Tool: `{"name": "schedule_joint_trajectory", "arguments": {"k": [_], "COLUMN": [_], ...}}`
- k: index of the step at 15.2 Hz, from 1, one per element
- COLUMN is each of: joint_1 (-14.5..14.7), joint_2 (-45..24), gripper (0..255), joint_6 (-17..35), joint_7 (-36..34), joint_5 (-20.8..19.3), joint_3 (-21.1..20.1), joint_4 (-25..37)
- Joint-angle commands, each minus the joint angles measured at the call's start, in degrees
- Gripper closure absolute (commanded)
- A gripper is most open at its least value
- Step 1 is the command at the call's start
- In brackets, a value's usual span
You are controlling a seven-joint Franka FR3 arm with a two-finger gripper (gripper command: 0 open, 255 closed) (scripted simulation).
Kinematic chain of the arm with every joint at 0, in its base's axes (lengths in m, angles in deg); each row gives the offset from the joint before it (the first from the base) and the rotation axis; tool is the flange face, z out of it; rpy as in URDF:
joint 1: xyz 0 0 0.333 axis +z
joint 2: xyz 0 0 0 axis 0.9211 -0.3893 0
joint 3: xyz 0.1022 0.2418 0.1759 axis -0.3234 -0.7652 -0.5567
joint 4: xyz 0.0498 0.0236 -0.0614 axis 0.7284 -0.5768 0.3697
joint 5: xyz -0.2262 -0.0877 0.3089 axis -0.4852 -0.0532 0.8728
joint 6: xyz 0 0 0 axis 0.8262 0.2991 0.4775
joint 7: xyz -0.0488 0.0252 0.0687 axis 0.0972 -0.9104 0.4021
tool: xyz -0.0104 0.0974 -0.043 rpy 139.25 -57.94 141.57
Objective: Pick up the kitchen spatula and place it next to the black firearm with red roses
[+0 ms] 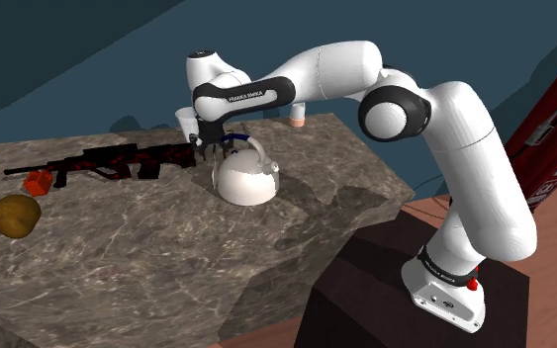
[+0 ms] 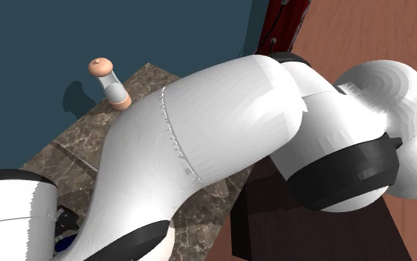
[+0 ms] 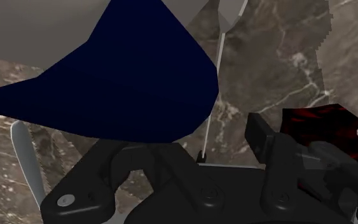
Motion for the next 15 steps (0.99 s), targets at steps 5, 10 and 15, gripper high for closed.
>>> {"name": "schedule_joint_trajectory", "arguments": {"k": [5, 10, 15], "joint_1": [0.0, 0.2, 0.2], "joint_2": [0.6, 1.8, 1.8], "gripper": [0, 0, 0], "joint_6": [-1.5, -6.0, -6.0], "joint_7": [0.1, 0.2, 0.2], "joint_5": [0.0, 0.2, 0.2], "joint_3": [0.0, -0.1, -0.1], "joint_4": [0.8, 4.1, 4.2]}}
